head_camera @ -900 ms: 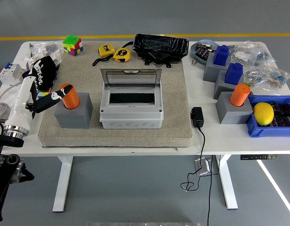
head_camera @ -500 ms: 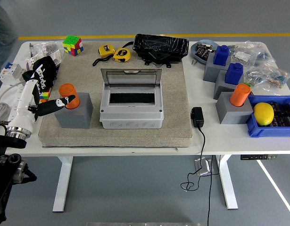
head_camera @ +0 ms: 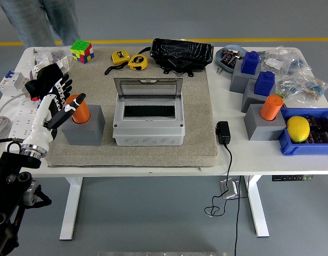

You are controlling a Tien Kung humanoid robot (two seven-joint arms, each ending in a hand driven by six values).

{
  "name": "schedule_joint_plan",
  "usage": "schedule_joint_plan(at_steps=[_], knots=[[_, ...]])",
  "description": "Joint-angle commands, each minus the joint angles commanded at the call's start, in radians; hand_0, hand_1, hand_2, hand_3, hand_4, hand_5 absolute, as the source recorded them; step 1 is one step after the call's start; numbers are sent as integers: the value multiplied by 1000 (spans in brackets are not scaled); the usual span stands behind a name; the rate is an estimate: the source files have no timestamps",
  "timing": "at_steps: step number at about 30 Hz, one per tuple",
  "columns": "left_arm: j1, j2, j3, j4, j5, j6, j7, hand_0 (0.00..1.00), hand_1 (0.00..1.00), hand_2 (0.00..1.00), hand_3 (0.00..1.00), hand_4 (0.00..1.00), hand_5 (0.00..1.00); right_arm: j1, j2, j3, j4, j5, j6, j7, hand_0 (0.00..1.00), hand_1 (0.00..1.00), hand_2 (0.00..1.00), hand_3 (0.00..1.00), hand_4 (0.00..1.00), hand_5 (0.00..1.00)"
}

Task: Fetch the battery,place it into the box,close the lid of the box

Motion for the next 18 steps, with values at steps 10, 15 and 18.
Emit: schedule_joint_plan(at_steps=[10,15,18], knots=[[-51,-5,-19,85,-19,7,-23,881,968,967,970,998,383,2,0,-5,0,4,1,0,873,792,750,789,998,998],[-74,-3,-32,104,4,7,-24,881,968,967,970,998,383,4,-3,-12,0,13,1,2,873,792,750,789,998,998],[-77,-4,-36,93,24,18,-13,825,939,972,984,998,249,3,-2,-11,0,12,1,2,874,792,749,787,998,998]])
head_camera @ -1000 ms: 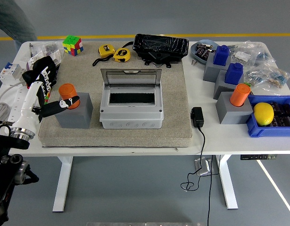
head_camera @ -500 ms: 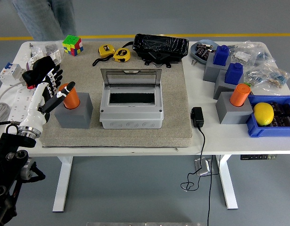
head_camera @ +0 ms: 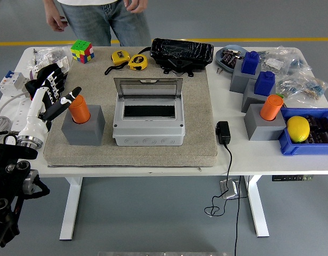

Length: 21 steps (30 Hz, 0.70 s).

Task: Fetch the battery,place it into the box,close the lid of the box

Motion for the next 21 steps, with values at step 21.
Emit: schedule_joint_plan(at_steps=[21], knots=[[-17,-25,20,1,6,-26,9,844,942,967,986,998,206,3,1,-3,0,5,0,2,875,792,746,782,998,998]])
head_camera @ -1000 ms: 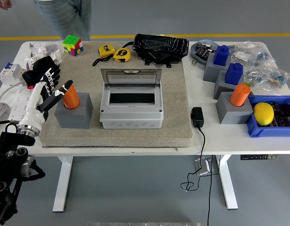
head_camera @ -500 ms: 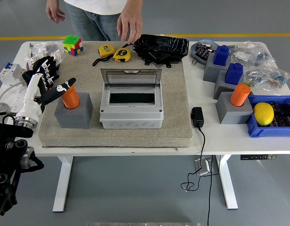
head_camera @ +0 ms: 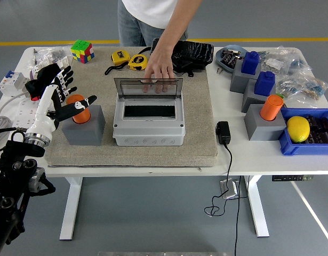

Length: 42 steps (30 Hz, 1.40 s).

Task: Fetch the battery,place it into the box,close the lid of the box

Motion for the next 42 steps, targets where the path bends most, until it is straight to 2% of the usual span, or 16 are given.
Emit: schedule_joint_plan(at_steps=[12,13,18,19,24,25,36,37,42], knots=[[-17,-17,3,57,-20,-2,-16,854,945,950,961,998,250,-1,1,6,0,-5,0,-1,875,792,746,781,998,998],[-17,-19,1,61,-21,-2,-17,845,926,898,902,998,258,-1,1,8,0,-6,-1,-2,876,791,745,780,998,998],[-15,-23,3,69,-23,-6,-19,845,926,898,902,998,258,-2,2,8,0,-6,-1,-1,876,791,745,780,998,998],[-15,-23,5,69,-23,-5,-19,837,882,848,861,998,269,-2,3,8,0,-6,-1,-1,876,791,745,780,998,998],[-13,-27,10,72,-20,-1,-20,837,882,848,861,998,269,-1,2,6,0,-4,-1,-1,876,791,745,780,998,998],[-14,-27,10,73,-19,-1,-20,803,848,800,809,998,273,-1,2,5,0,-3,-1,-1,876,791,746,780,998,998],[-18,-35,16,79,-26,13,-28,799,843,798,812,998,273,0,2,15,0,-11,-1,-2,876,791,745,780,998,998],[-18,-36,17,79,-27,14,-29,759,833,797,806,998,271,0,2,15,0,-11,-1,-1,876,793,745,779,998,998],[-15,-39,23,80,-29,19,-33,759,833,797,806,998,271,2,1,18,0,-13,-3,-1,876,793,745,779,998,998]])
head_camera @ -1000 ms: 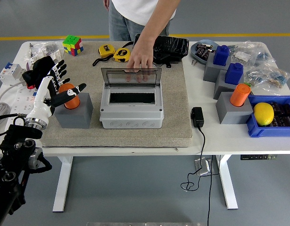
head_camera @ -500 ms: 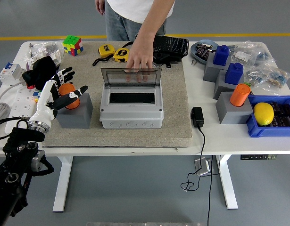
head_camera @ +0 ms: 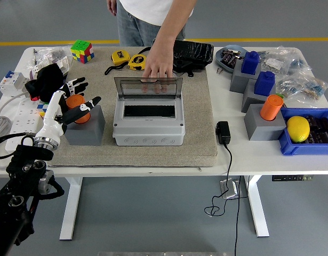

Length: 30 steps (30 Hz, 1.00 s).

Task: Fetch the battery,place it into the box,close the lid of the box

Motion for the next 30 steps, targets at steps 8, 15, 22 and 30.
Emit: schedule_joint_plan(at_steps=[8,15,22,30], knots=[[2,0,2,-3,11,8,3,711,811,767,798,998,197,0,0,10,0,-7,-1,-2,876,793,746,779,998,998],[4,0,1,-6,25,27,8,685,782,740,787,998,66,0,1,14,0,-9,-1,-1,877,794,746,779,998,998],[4,-1,3,-12,34,52,6,660,758,720,767,998,5,1,0,17,0,-9,-2,-1,876,796,746,779,998,998],[7,-10,3,-9,30,66,-6,659,753,712,752,998,2,-1,3,16,0,-6,-2,0,875,795,746,779,998,998]])
